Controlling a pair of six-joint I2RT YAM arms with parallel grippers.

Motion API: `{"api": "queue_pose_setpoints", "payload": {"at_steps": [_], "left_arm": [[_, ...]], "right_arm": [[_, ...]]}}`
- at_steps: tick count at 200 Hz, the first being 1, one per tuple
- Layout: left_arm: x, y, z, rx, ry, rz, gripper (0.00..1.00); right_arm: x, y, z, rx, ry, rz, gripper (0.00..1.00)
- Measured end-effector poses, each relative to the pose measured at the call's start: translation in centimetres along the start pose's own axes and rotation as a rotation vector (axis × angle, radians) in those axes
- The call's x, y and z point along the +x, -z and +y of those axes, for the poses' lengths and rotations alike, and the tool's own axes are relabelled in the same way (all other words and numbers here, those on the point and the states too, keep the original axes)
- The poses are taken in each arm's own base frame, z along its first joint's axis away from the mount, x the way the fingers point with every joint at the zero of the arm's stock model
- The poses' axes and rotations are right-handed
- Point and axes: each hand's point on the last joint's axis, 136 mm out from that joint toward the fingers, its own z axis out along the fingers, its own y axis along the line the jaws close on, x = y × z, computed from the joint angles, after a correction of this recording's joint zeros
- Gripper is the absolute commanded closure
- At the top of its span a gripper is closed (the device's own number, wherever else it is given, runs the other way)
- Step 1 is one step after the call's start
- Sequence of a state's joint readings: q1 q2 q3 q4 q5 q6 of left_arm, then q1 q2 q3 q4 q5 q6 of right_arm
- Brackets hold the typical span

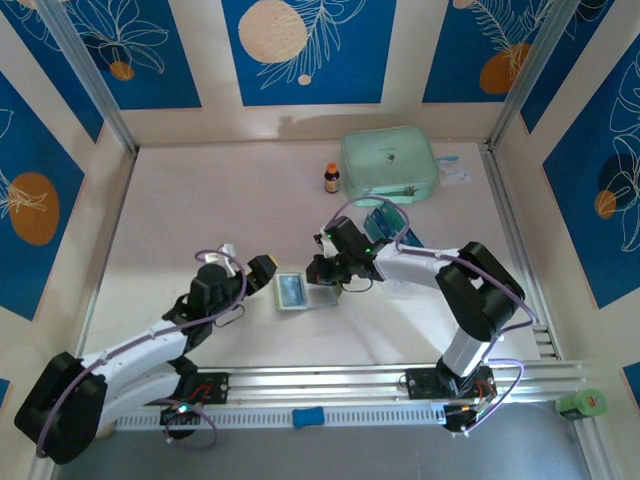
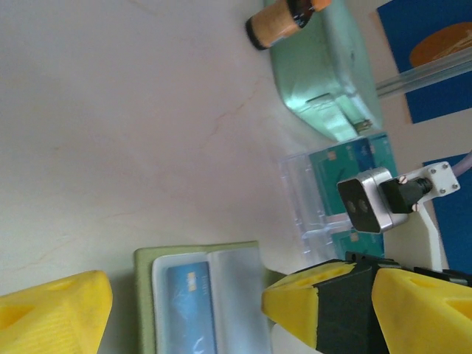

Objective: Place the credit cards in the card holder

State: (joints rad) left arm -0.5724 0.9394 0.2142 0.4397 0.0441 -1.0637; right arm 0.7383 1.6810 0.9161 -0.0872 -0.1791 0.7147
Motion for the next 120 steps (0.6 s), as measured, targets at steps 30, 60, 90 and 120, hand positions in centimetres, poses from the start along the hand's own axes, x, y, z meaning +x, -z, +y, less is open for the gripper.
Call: {"api": "queue_pose_setpoints", "payload": {"at_steps": [30, 60, 90, 120], "left_arm": [[-1.3, 0.4, -2.2, 0.034, -0.032, -0.027, 0.08], [-3.8, 0.1, -5.6, 0.068, -0.096, -0.075, 0.05], [-5.7, -2.3, -8.0, 0.054, -0.157, -0.081, 0.04], [-6.4, -3.8, -8.7, 0.032, -0.177, -0.069, 0.03]], "right_arm": [[-0.1, 0.4, 0.2, -0.001, 0.004, -0.009, 1.00], [0.0, 0.4, 0.1, 0.006, 0.001, -0.005, 1.00], [-0.3, 0.0, 0.1, 0.008, 0.000, 0.000, 1.00], [-0.3, -0.5, 0.0, 0.014, 0.002, 0.008, 1.00]]}}
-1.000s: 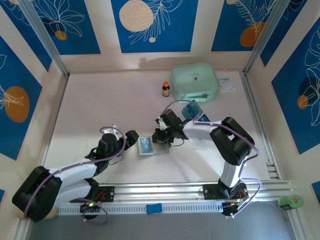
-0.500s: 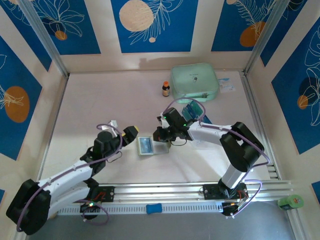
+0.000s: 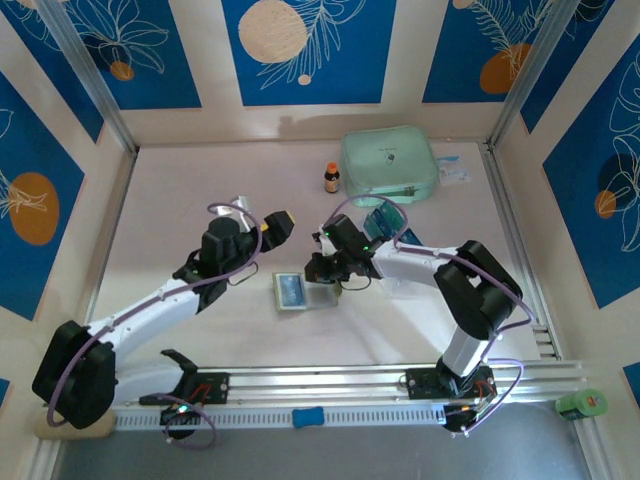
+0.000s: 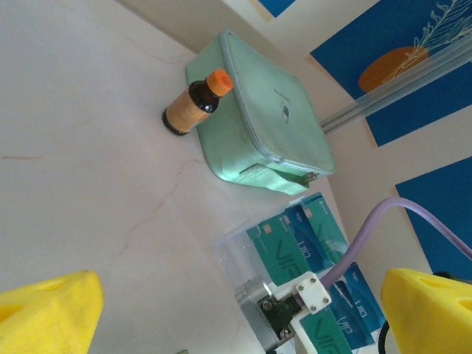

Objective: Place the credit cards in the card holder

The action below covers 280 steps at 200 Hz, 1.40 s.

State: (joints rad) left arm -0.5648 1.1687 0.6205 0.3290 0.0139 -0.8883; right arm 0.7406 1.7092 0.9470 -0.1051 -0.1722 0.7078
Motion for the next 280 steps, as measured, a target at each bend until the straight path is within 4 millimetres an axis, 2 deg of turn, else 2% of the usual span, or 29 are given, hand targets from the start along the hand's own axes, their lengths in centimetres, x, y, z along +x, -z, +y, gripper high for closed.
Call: {"api": "queue_pose_setpoints", "payload": {"at_steps": [45, 93, 138, 163, 200, 280], "left_arm": [[1.9, 0.4, 2.9, -0.125, -0.003, 0.072, 0.01], [4.3, 2.4, 6.4, -0.284, -0.045, 0.175, 0.01], [7.6, 4.3, 10.3, -0.404, -0.082, 0.290, 0.01], [8.8, 5.0, 11.2, -0.436, -0.111, 0.332, 0.02], [9.7, 5.4, 11.6, -0.452, -0.151, 0.360, 0.04], [12.0, 5.1, 13.1, -0.498, -0.231, 0.450, 0.09]], "right_arm": [[0.5, -1.2, -0.8, 0.010, -0.013, 0.035, 1.00], [1.1, -2.0, -0.9, 0.010, -0.009, 0.055, 1.00], [1.2, -2.3, -0.3, -0.006, 0.002, 0.060, 1.00], [1.3, -2.5, -0.3, -0.008, 0.005, 0.062, 1.00], [1.6, -3.1, -0.9, 0.005, -0.006, 0.080, 1.00], [1.6, -3.5, -0.8, -0.008, -0.006, 0.088, 1.00]]}}
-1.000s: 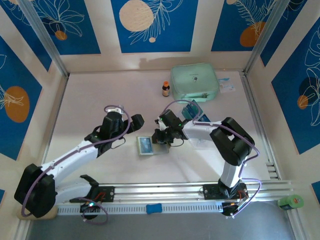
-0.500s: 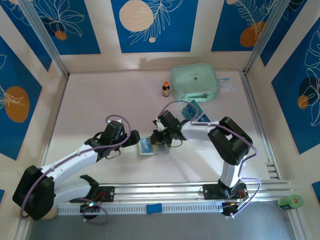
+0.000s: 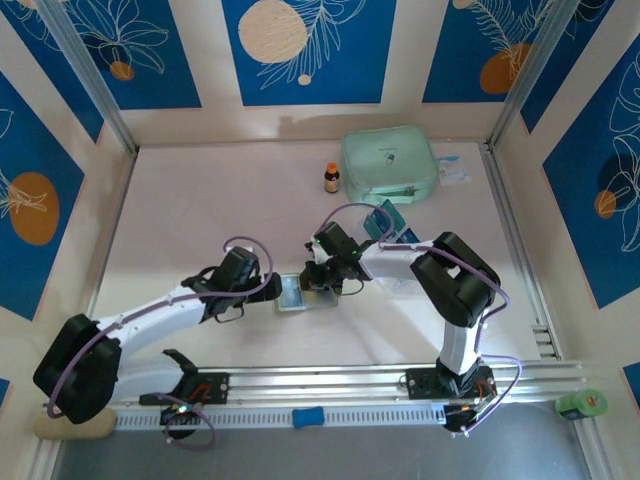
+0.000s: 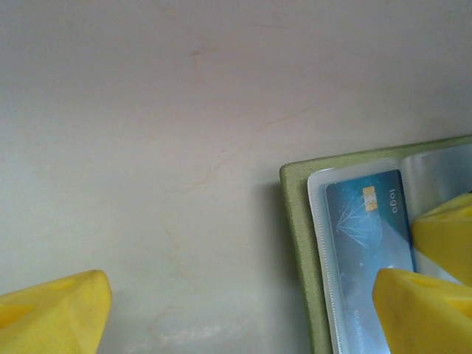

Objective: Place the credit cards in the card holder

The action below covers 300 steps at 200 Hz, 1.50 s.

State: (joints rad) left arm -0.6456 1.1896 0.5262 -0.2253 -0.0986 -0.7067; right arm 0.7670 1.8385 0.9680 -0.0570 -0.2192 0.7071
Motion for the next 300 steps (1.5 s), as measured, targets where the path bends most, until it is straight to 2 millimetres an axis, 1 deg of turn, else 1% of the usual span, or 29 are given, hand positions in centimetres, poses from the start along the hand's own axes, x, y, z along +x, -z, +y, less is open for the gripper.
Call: {"api": "queue_pose_setpoints", "payload": {"at_steps": [74, 138, 151, 176, 201, 216, 231, 247, 268, 300], "left_arm": [[0.3, -0.6, 0.3, -0.020, -0.013, 0.014, 0.10], [0.3, -0.8, 0.0, -0.013, -0.029, 0.011, 0.10], [0.3, -0.8, 0.0, -0.012, -0.033, 0.010, 0.10], [0.2, -0.8, 0.0, -0.010, -0.032, 0.008, 0.10], [0.2, -0.8, 0.0, -0.009, -0.032, 0.007, 0.09], [0.1, -0.7, -0.1, -0.007, -0.032, 0.004, 0.09], [-0.1, -0.4, -0.3, 0.002, -0.032, -0.007, 0.09], [-0.5, 0.0, -0.6, 0.016, -0.032, -0.023, 0.08], [-1.1, 0.5, -1.1, 0.034, -0.033, -0.044, 0.08], [-2.0, 1.1, -1.9, 0.054, -0.032, -0.068, 0.08]], "right_arm": [[0.0, -0.4, 0.3, -0.009, 0.004, 0.010, 1.00], [0.0, -0.4, 0.5, -0.014, -0.002, 0.014, 1.00], [0.0, -0.2, 0.5, -0.012, -0.003, 0.013, 0.96], [-0.2, 1.1, 1.4, -0.021, 0.007, -0.007, 0.90], [-1.1, 3.5, 2.6, -0.033, 0.030, -0.061, 0.84], [-1.7, 5.2, 2.9, -0.031, 0.046, -0.100, 0.76], [-2.2, 6.9, 2.4, -0.005, 0.046, -0.144, 0.66], [-2.6, 8.5, 1.0, 0.047, 0.039, -0.187, 0.57], [-2.9, 9.7, -1.3, 0.133, 0.025, -0.214, 0.52], [-2.6, 10.0, -4.5, 0.231, -0.006, -0.205, 0.51]]}}
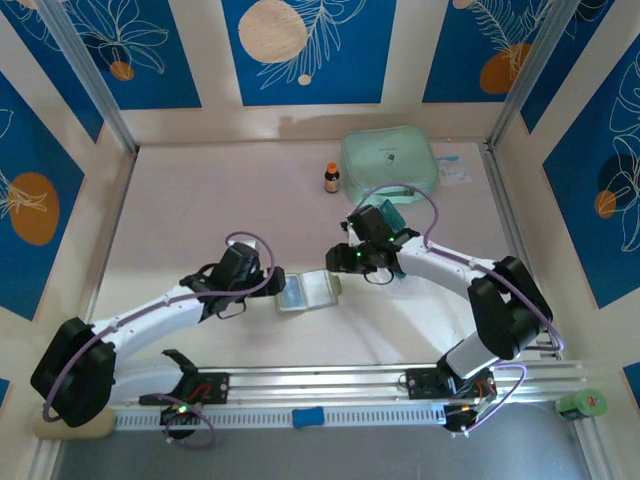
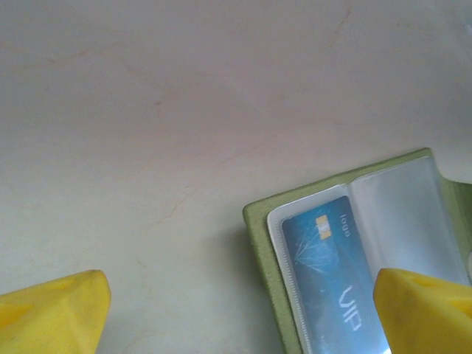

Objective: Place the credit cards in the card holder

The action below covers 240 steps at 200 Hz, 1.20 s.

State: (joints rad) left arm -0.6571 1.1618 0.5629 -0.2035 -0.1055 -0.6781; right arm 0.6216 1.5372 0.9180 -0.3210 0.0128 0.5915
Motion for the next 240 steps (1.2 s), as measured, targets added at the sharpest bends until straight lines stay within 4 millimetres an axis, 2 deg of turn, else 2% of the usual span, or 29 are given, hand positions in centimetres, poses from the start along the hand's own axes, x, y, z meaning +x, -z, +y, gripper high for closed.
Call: {"api": "queue_pose_setpoints", "payload": {"at_steps": [39, 65, 100, 111, 148, 195, 221, 240], "left_arm": [[-1.2, 0.5, -1.1, 0.026, -0.002, -0.024, 0.07], [-1.5, 0.7, -1.6, 0.040, -0.007, -0.024, 0.07], [-1.7, 0.6, -2.9, 0.062, -0.022, -0.012, 0.07], [-1.8, 0.6, -3.3, 0.069, -0.028, -0.011, 0.07], [-1.5, 0.1, -4.8, 0.087, -0.055, 0.011, 0.07], [-0.9, -0.5, -6.5, 0.108, -0.089, 0.036, 0.07], [-0.4, -0.8, -6.8, 0.109, -0.101, 0.050, 0.07], [-0.2, -0.8, -6.9, 0.110, -0.107, 0.054, 0.07]], "right_arm": [[0.8, -1.6, -1.7, 0.048, -0.012, 0.048, 0.54], [1.0, -2.3, -2.1, 0.056, -0.018, 0.065, 0.61], [0.9, -2.4, -2.1, 0.043, -0.017, 0.059, 0.93], [1.1, -2.5, -2.3, 0.043, -0.029, 0.063, 1.00], [2.8, -2.6, -3.4, 0.055, -0.041, 0.094, 1.00], [3.8, -1.3, -3.4, 0.040, -0.050, 0.078, 1.00], [3.7, -0.5, -3.0, 0.020, -0.065, 0.060, 0.73], [3.5, -0.1, -2.4, 0.002, -0.055, 0.049, 0.64]]}}
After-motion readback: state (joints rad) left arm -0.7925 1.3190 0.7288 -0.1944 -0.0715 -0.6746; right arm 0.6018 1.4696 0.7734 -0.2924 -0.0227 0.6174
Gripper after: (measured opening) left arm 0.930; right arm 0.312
